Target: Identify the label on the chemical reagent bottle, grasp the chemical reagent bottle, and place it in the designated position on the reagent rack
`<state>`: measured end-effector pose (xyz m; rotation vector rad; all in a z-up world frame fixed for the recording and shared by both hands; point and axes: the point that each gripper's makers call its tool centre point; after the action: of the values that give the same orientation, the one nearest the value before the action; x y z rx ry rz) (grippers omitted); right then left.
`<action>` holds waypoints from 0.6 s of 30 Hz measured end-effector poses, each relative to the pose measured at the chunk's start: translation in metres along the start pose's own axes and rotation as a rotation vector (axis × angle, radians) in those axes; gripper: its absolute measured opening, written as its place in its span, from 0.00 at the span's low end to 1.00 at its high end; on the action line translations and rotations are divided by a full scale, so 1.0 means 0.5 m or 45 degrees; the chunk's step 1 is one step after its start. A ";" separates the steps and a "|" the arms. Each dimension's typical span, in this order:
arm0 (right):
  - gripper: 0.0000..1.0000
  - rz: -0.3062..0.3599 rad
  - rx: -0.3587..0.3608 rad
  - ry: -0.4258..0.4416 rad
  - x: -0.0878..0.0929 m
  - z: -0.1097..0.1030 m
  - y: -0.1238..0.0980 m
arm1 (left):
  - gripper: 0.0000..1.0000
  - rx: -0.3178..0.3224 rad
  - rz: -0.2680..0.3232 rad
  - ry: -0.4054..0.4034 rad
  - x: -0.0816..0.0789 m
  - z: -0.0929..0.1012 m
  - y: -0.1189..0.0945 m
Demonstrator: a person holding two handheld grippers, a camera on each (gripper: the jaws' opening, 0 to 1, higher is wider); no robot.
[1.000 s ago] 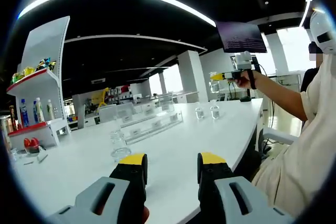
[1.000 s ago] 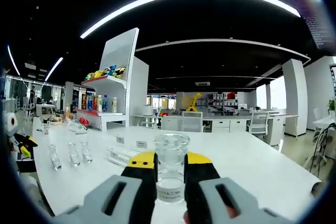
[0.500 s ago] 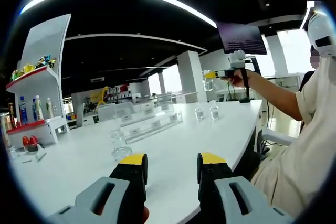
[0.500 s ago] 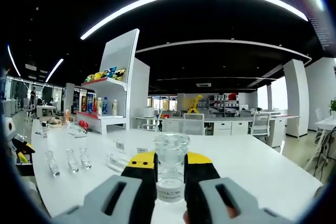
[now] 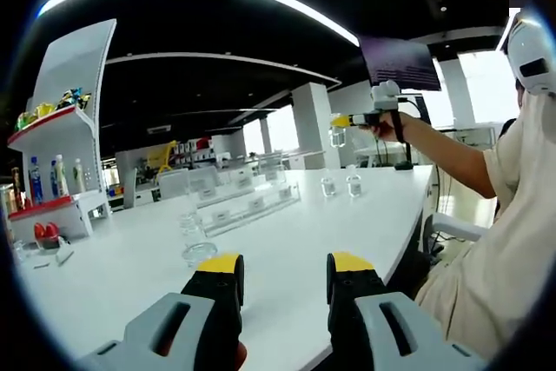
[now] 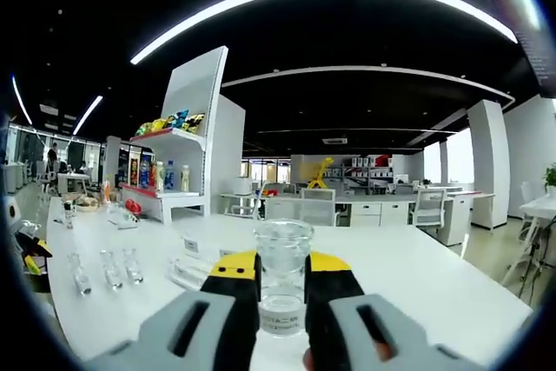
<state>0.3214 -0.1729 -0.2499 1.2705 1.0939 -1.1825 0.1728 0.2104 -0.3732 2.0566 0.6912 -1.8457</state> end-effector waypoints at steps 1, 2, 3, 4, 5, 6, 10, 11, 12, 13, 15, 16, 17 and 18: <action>0.19 0.000 0.000 0.000 -0.002 0.001 0.001 | 0.39 0.000 -0.001 0.002 -0.001 0.000 0.001; 0.19 0.003 0.001 -0.001 -0.006 0.002 0.003 | 0.39 0.003 -0.004 0.006 -0.001 0.001 0.002; 0.19 0.006 0.001 -0.003 -0.010 0.002 0.004 | 0.39 0.003 -0.006 0.006 -0.002 0.002 0.004; 0.19 0.008 0.001 -0.005 -0.014 0.002 0.006 | 0.39 0.004 -0.007 0.007 -0.002 0.002 0.005; 0.19 0.011 0.002 -0.007 -0.018 0.003 0.007 | 0.39 0.006 -0.008 0.007 -0.002 0.003 0.006; 0.19 0.012 0.003 -0.010 -0.021 0.003 0.010 | 0.39 0.008 -0.008 0.007 -0.002 0.003 0.007; 0.19 0.016 0.014 -0.029 -0.036 0.006 0.016 | 0.39 0.017 -0.004 0.005 -0.003 0.006 0.010; 0.19 0.020 0.017 -0.043 -0.040 0.007 0.018 | 0.39 0.020 -0.002 0.003 -0.003 0.006 0.011; 0.19 0.022 0.023 -0.054 -0.044 0.010 0.022 | 0.39 0.024 0.002 -0.003 -0.002 0.007 0.012; 0.19 0.023 0.026 -0.061 -0.046 0.012 0.025 | 0.39 0.025 0.003 -0.008 0.000 0.007 0.013; 0.19 0.024 0.032 -0.070 -0.054 0.024 0.039 | 0.39 0.020 -0.009 -0.009 0.005 0.005 0.013; 0.19 0.026 0.033 -0.071 -0.057 0.030 0.046 | 0.39 0.018 -0.012 -0.010 0.006 0.005 0.012; 0.19 0.028 0.034 -0.068 -0.061 0.032 0.050 | 0.39 0.017 -0.011 -0.011 0.006 0.004 0.011; 0.19 0.029 0.034 -0.066 -0.064 0.033 0.054 | 0.39 0.017 -0.008 -0.011 0.004 0.005 0.011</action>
<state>0.3440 -0.1897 -0.2149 1.2624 1.0261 -1.2099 0.1737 0.2050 -0.3762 2.0559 0.6856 -1.8665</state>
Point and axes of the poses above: the point that each gripper's makers call its tool centre point, and the gripper's own axes: y roughly forward along the fingers, z roughly to its right, x roughly out of its underside, and after that the axes turned 13 degrees about x, right-handed
